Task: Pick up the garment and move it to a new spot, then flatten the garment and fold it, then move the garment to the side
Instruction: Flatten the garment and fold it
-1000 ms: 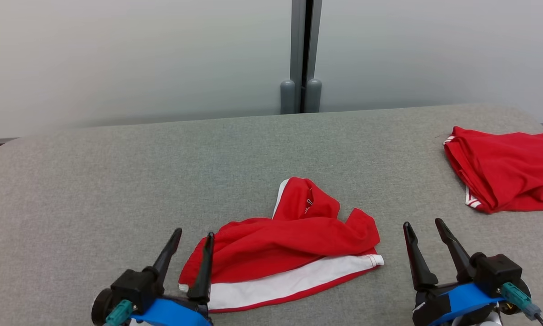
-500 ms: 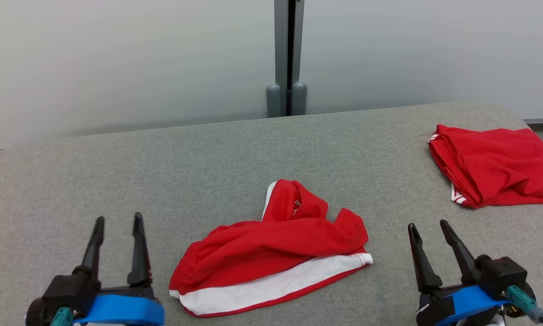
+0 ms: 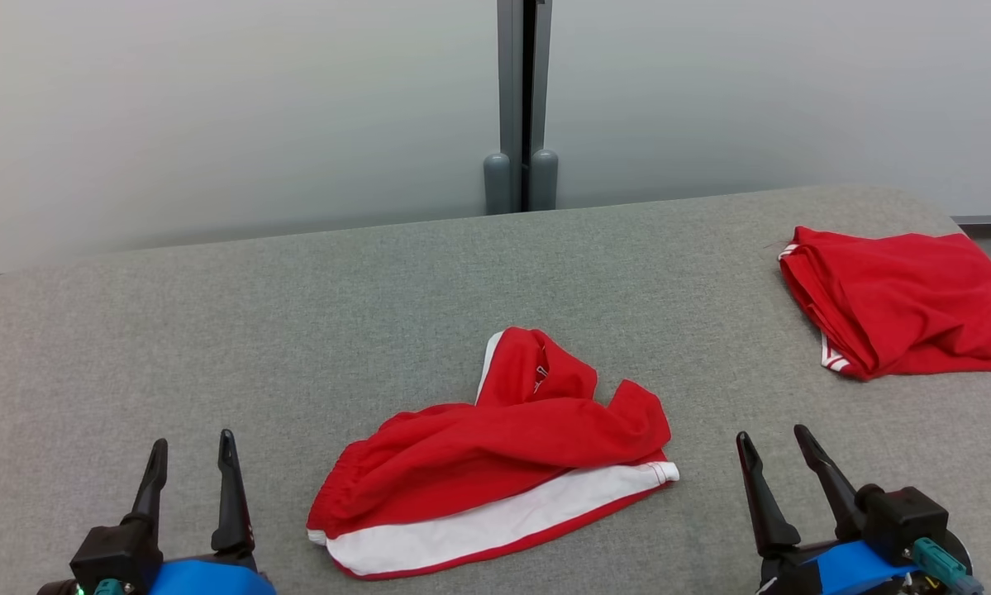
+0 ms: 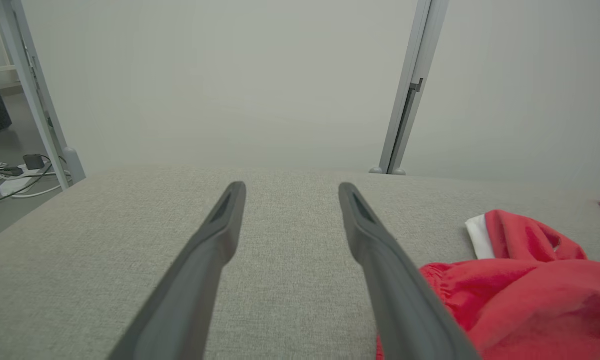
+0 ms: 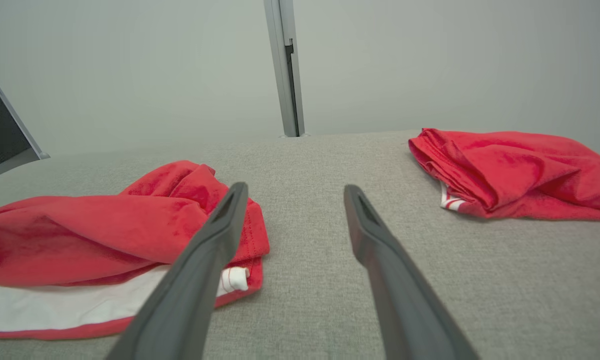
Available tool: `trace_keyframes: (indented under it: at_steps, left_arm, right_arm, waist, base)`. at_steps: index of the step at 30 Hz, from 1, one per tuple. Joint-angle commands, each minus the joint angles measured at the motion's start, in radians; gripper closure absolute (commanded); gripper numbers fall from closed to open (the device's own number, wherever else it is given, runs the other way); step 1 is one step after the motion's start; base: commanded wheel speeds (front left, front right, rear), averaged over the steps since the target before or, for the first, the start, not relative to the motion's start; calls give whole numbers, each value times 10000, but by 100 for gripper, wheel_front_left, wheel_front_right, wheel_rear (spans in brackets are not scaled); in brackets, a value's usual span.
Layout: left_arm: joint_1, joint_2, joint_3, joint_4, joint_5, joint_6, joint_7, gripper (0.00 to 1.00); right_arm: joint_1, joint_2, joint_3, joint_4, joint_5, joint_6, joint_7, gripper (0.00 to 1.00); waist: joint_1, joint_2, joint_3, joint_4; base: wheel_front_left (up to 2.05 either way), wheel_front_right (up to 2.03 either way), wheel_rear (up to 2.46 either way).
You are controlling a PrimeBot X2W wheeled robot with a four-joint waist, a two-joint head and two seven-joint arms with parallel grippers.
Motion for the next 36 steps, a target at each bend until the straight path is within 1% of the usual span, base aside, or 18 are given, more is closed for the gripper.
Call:
trace_keyframes:
  at_steps: [1,7,9,11,14,19,27,30,34,36]
  left_arm:
    - [-154,-97,102,70,132,-89,-42,0]
    - [-215,-220,268,173,385,-261,-42,0]
    - [-253,-275,239,179,313,-473,-42,0]
    - [-227,-286,39,331,299,-662,-42,0]
    - [-78,-229,-175,543,211,-832,-41,0]
    - [137,-37,-836,830,0,-931,-41,0]
    - [192,875,-2597,908,-1252,-910,-41,0]
    - [26,1261,-3082,1143,-1606,-908,-41,0]
    - [-348,1629,-3813,1526,-2039,-909,-41,0]
    - [-509,1795,-4328,1798,-2343,-909,-38,0]
  right_arm:
    - [134,-92,27,47,-66,3,-34,0]
    - [83,-114,65,118,-64,3,-34,0]
    - [8,-150,134,180,-90,3,-34,0]
    - [-101,-216,252,278,-50,3,-34,0]
    - [-313,-358,569,590,38,3,-34,0]
    - [-675,-599,1334,1289,146,3,-34,0]
    - [-1442,-886,2498,2521,602,3,-36,0]
    - [-1729,-992,2899,2934,767,3,-34,0]
    - [-2153,-1122,3391,3484,999,3,-34,0]
    - [-2361,-1156,3671,3727,1137,3,-34,0]
  waist:
    - [0,0,5,8]
    - [0,0,30,29]
    - [0,0,40,40]
    - [0,0,48,55]
    - [0,0,98,54]
    - [0,0,238,113]
    - [0,0,437,283]
    - [0,0,518,332]
    - [0,0,611,357]
    - [0,0,674,345]
  base:
    - [0,0,0]
    - [0,0,0]
    - [0,0,0]
    - [0,0,0]
    - [0,0,0]
    - [0,0,0]
    - [0,0,0]
    - [0,0,0]
    - [0,0,0]
    - [0,0,0]
